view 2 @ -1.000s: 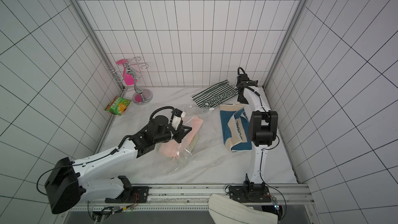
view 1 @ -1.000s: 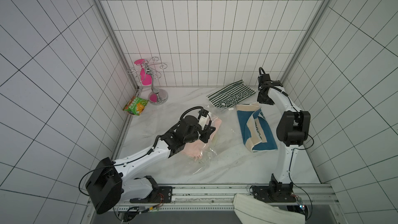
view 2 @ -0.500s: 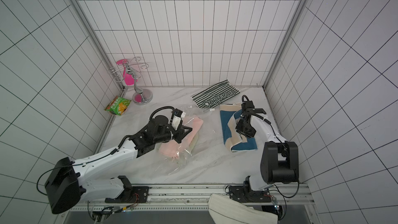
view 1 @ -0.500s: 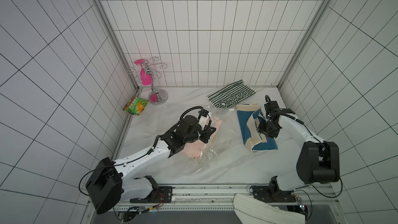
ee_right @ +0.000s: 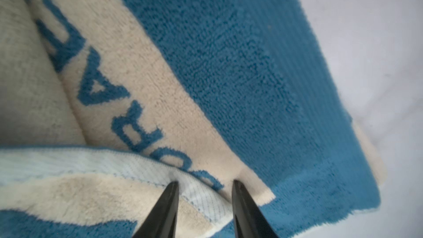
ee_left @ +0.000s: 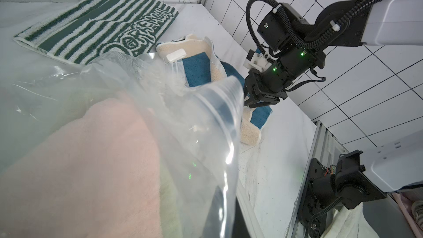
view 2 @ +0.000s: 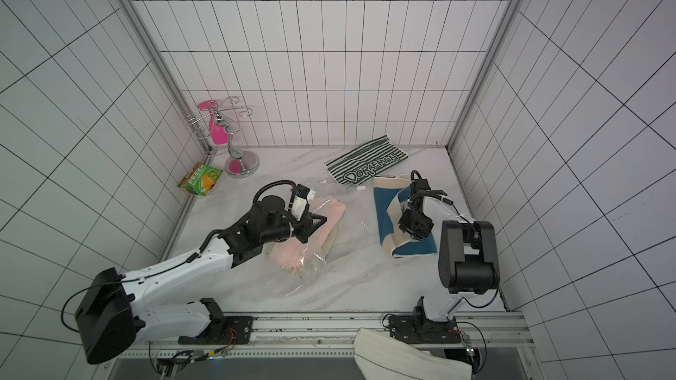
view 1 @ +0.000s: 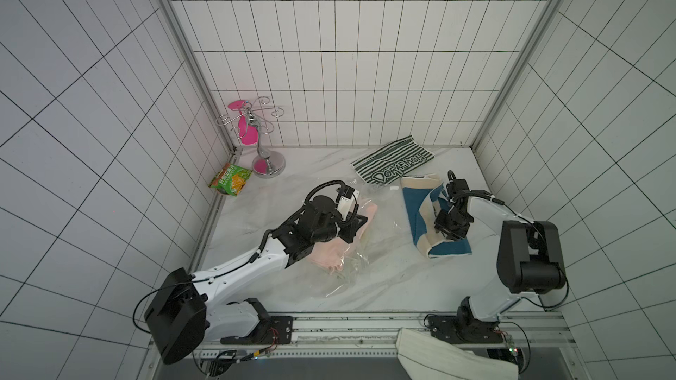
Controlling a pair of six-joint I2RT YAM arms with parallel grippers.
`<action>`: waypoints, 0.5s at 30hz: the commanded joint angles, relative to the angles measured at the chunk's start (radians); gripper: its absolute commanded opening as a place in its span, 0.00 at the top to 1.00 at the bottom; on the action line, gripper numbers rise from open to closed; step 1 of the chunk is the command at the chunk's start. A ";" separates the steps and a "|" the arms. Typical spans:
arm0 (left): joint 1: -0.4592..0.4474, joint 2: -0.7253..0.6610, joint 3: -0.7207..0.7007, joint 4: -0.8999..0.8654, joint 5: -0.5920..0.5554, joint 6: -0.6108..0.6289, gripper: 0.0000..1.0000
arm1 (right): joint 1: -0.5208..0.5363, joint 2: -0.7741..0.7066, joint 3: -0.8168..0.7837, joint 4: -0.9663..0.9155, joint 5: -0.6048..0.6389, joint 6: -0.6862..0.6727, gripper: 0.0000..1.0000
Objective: Place the folded towel into the vacuum bag
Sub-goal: Adjust the towel at the center of the board.
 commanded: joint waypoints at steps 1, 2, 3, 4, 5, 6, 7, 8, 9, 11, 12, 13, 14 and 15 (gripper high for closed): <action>0.003 -0.015 0.001 0.025 0.008 -0.002 1.00 | -0.013 0.005 -0.028 -0.006 0.007 0.004 0.60; 0.003 -0.014 0.001 0.024 0.010 -0.003 1.00 | -0.013 0.014 -0.031 0.008 -0.001 0.003 0.62; 0.003 -0.015 0.001 0.025 0.012 -0.003 1.00 | -0.014 0.016 -0.033 0.026 -0.015 0.001 0.65; 0.003 -0.016 0.001 0.025 0.010 -0.003 1.00 | -0.014 0.013 -0.034 0.028 -0.023 0.002 0.68; 0.003 -0.019 0.001 0.022 0.008 -0.002 1.00 | -0.014 0.003 -0.036 0.028 -0.027 0.003 0.72; 0.003 -0.020 0.000 0.023 0.008 -0.001 1.00 | -0.014 -0.011 -0.037 0.026 -0.024 0.003 0.75; 0.003 -0.020 -0.001 0.022 0.006 -0.001 1.00 | -0.015 -0.026 -0.036 0.015 -0.015 0.003 0.78; 0.003 -0.021 -0.001 0.024 0.006 -0.001 1.00 | -0.014 -0.041 -0.033 0.004 -0.007 0.003 0.83; 0.003 -0.018 -0.001 0.025 0.006 -0.001 1.00 | -0.014 -0.052 -0.029 -0.020 0.000 0.003 0.87; 0.003 -0.014 -0.002 0.033 0.013 -0.007 1.00 | -0.015 -0.073 -0.022 -0.057 0.003 0.001 0.95; 0.003 -0.015 -0.002 0.035 0.016 -0.009 1.00 | -0.014 -0.082 -0.018 -0.069 0.006 0.002 0.98; 0.003 -0.013 -0.004 0.040 0.019 -0.011 1.00 | -0.014 -0.094 -0.016 -0.083 0.012 0.003 1.00; 0.003 -0.015 -0.005 0.044 0.019 -0.013 1.00 | -0.014 -0.106 -0.016 -0.091 0.020 0.002 1.00; 0.003 -0.014 -0.006 0.045 0.020 -0.014 1.00 | -0.014 -0.114 -0.015 -0.100 0.031 0.003 1.00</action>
